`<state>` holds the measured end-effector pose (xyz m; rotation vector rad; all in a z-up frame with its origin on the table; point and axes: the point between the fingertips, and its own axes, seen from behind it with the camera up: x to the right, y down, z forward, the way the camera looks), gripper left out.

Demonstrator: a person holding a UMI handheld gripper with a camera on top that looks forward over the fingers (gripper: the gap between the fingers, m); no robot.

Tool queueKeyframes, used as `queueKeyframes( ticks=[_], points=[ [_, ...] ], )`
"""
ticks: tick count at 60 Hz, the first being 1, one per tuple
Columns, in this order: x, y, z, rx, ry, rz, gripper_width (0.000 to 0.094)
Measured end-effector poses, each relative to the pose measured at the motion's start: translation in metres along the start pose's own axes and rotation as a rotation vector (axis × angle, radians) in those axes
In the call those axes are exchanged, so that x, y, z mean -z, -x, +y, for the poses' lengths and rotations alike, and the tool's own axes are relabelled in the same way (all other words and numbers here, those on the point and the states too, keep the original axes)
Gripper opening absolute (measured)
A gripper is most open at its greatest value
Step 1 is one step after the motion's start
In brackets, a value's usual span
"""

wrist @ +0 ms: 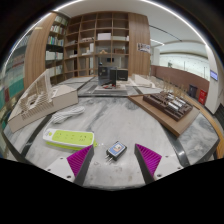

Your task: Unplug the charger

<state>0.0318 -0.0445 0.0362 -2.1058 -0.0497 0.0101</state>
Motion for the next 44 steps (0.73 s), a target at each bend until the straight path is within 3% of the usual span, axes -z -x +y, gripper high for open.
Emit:
queueKeyframes(
  ticks=[17,26,33,44],
  points=[
    [0.100,0.016,-0.025,-0.021,-0.032,-0.126,0.0844],
    [0.145,0.000,-0.041,0.053,-0.107,-0.146,0.0845],
    [0.154,-0.008,-0.035,0.056,-0.110,-0.125,0.0829],
    [0.147,-0.001,-0.013,-0.031,-0.068,-0.187,0.0832]
  ],
)
